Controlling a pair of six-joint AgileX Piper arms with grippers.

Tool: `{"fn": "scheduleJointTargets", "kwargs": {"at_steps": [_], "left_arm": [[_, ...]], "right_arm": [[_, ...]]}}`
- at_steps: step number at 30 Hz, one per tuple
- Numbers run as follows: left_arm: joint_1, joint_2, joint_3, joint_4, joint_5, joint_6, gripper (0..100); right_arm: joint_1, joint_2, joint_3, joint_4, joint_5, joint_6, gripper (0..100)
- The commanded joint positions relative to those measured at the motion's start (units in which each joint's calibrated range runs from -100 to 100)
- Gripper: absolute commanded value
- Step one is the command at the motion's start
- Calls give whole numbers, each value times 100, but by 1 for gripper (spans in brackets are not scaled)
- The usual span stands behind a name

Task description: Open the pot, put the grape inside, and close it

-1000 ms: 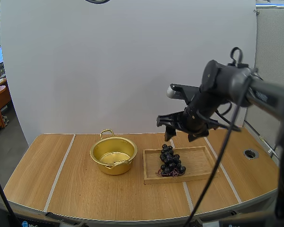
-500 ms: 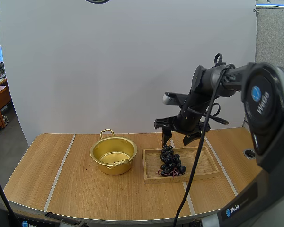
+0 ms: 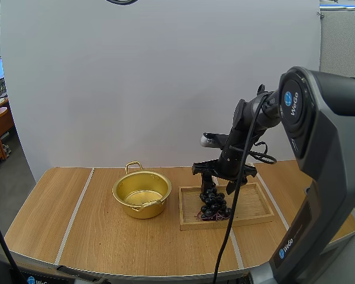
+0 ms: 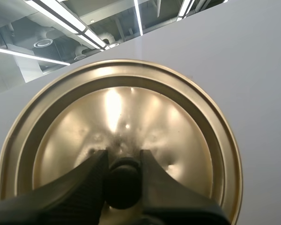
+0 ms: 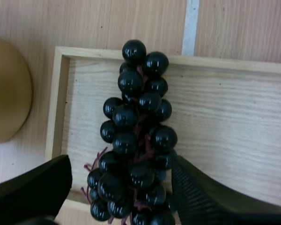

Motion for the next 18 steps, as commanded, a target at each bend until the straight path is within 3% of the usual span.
{"fn": "scheduleJointTargets", "kwargs": {"at_steps": [1, 18], "left_arm": [[-26, -21, -29, 44, -240, -57, 0], [-26, -21, -29, 44, -240, -57, 0]], "right_arm": [[5, 470, -390, 27, -139, -133, 100], [171, 1387, -660, -143, -403, -120, 100]]}}
